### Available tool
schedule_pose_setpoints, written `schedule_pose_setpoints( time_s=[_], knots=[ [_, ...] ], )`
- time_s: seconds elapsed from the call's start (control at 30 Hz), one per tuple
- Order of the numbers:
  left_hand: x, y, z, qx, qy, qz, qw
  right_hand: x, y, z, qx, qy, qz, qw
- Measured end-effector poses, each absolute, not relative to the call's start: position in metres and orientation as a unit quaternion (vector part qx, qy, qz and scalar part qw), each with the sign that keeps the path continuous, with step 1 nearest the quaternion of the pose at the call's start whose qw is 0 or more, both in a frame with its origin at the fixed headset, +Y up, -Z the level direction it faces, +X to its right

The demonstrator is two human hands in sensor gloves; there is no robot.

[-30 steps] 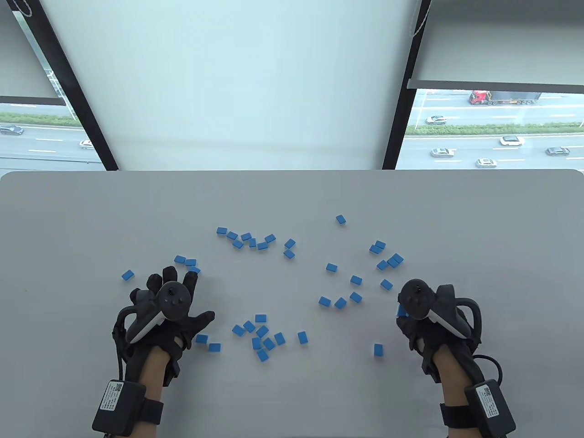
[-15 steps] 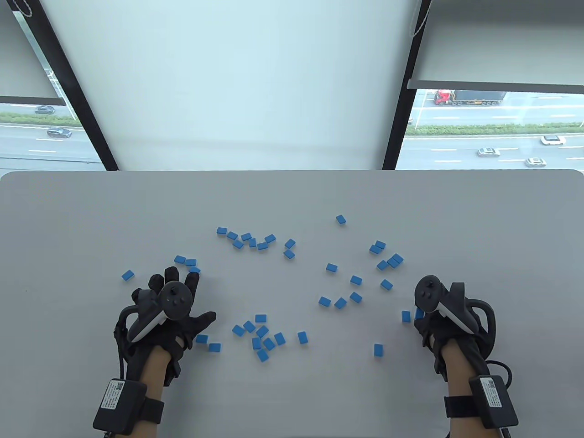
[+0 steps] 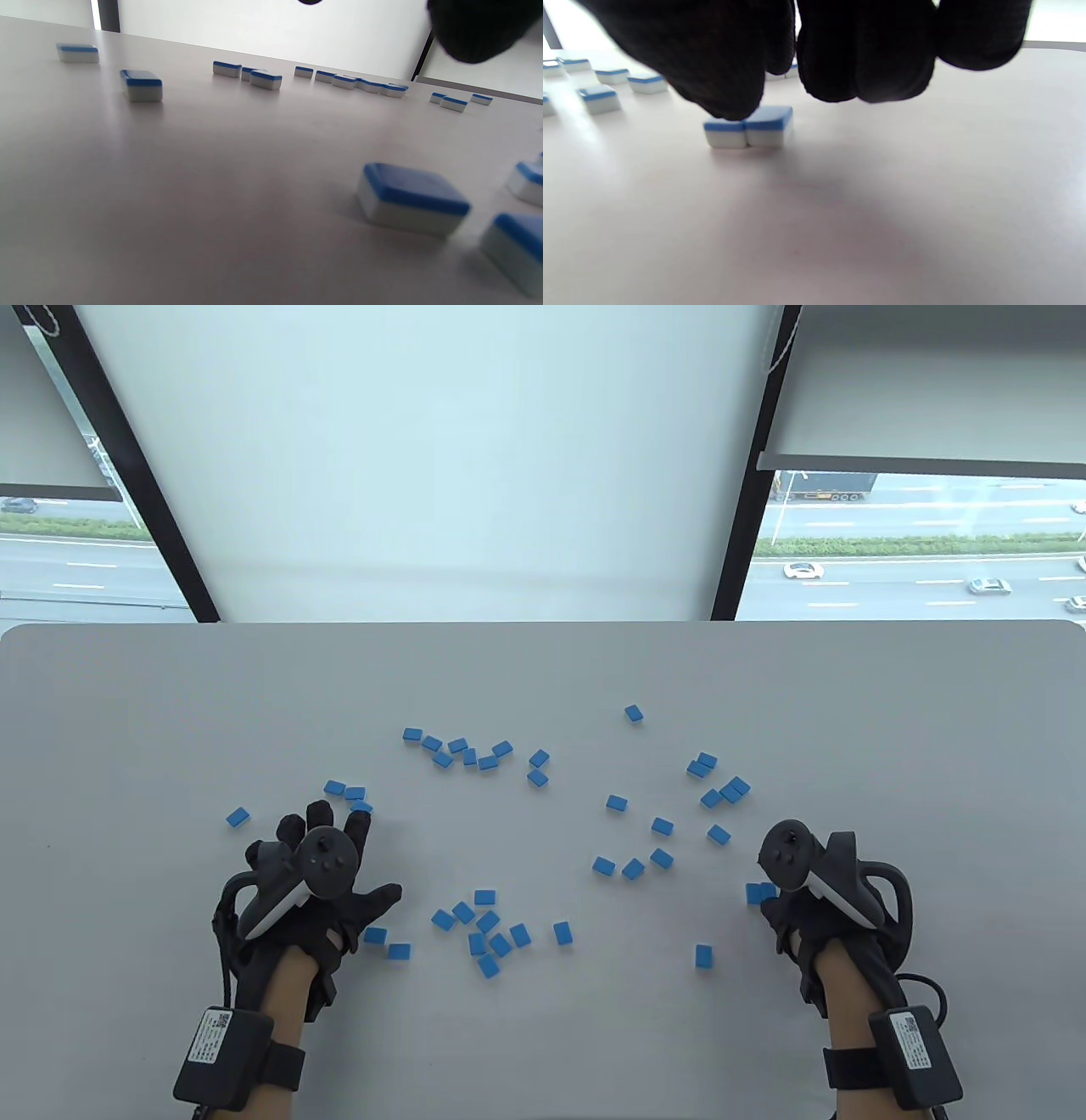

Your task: Build mahjong tile wall

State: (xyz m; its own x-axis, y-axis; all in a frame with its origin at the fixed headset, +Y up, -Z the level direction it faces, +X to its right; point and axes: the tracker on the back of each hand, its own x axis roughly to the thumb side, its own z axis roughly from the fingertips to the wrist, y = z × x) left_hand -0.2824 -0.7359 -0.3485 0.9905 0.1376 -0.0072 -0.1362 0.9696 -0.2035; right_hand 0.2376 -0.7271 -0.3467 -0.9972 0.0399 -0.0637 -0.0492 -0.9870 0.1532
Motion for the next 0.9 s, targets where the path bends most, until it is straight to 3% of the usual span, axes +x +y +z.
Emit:
schedule_pose_setpoints(
  time_s=[0.2, 0.27, 0.6, 0.9],
  knots=[
    [-0.284, -0.736, -0.349, -0.102, -0.003, 0.074, 0.992, 0.202, -0.716, -0.331, 0.061, 0.097, 0.989, 0.092],
    [-0.284, -0.735, -0.349, -0.101, -0.003, 0.075, 0.992, 0.191, -0.718, -0.329, 0.077, 0.114, 0.988, 0.067],
    [-0.285, -0.735, -0.349, -0.100, -0.003, 0.078, 0.992, 0.169, -0.743, -0.327, 0.100, 0.219, 0.971, 0.010],
    [-0.285, -0.737, -0.349, -0.103, -0.004, 0.085, 0.991, 0.155, -0.750, -0.329, 0.100, 0.206, 0.973, -0.042]
  ],
)
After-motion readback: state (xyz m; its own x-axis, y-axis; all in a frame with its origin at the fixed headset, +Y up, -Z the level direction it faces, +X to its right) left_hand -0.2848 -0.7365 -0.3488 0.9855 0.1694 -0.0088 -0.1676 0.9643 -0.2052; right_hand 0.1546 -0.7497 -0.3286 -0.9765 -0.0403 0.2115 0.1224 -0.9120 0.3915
